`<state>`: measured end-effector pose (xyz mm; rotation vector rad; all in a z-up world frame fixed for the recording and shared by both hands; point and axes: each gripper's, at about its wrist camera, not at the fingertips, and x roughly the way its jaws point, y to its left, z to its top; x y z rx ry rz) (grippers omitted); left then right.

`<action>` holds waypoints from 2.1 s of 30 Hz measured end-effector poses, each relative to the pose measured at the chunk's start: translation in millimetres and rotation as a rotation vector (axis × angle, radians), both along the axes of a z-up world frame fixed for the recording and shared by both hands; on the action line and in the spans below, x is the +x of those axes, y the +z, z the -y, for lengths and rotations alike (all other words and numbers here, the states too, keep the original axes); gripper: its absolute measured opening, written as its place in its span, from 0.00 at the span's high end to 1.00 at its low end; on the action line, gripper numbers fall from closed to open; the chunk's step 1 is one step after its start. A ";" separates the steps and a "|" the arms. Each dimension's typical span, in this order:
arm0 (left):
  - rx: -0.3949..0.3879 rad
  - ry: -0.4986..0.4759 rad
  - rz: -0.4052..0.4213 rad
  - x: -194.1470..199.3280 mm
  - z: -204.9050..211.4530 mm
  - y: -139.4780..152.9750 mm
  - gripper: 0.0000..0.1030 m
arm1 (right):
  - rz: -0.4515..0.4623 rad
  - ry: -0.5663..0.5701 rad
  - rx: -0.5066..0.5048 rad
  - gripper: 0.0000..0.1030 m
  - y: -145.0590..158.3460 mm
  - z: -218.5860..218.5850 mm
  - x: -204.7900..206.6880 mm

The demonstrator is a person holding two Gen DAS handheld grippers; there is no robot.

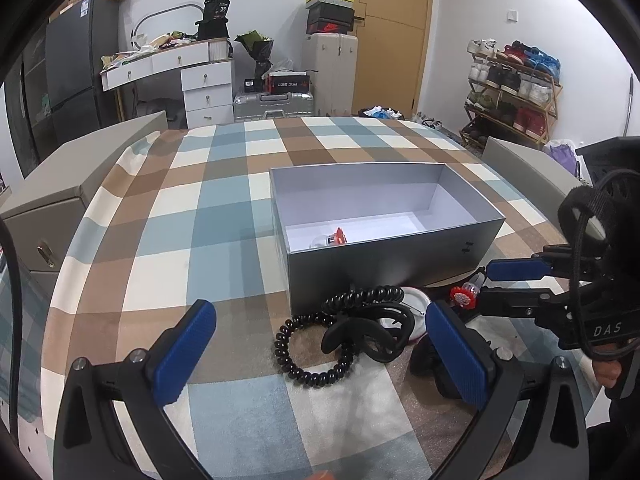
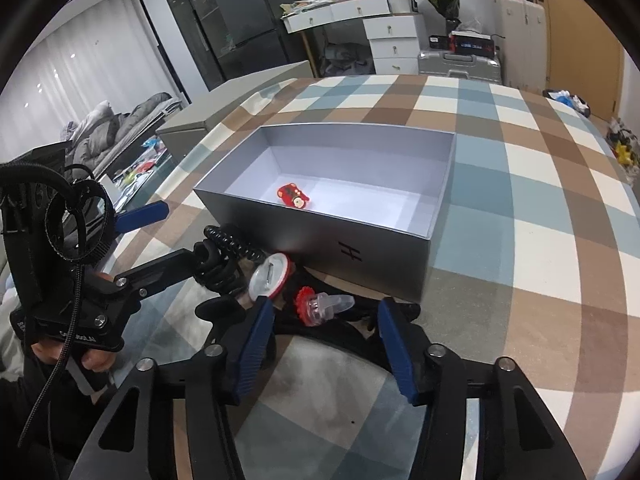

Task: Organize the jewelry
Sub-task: 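Grasp the red-and-clear ring with the right tool while the left tool grasps the black claw clip, then lift the claw clip with the left tool while the right tool lifts the ring toward the box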

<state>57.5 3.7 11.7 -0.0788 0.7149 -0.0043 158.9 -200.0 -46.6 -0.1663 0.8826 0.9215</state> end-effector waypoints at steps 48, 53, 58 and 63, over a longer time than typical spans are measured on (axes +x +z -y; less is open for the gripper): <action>-0.121 -0.159 -0.104 2.2 8.8 -13.3 0.55 | 0.048 -0.005 0.083 0.71 21.9 8.5 -3.2; -0.142 -0.150 -0.106 5.0 8.6 -16.1 0.55 | 0.048 0.000 0.082 0.71 21.4 7.3 -5.0; -0.129 -0.161 -0.090 1.6 13.3 -16.3 0.58 | 0.048 0.002 0.081 0.71 21.4 7.3 -5.5; -0.124 -0.185 -0.059 -3.3 15.1 -8.7 0.59 | 0.045 0.000 0.086 0.71 22.1 9.0 -5.2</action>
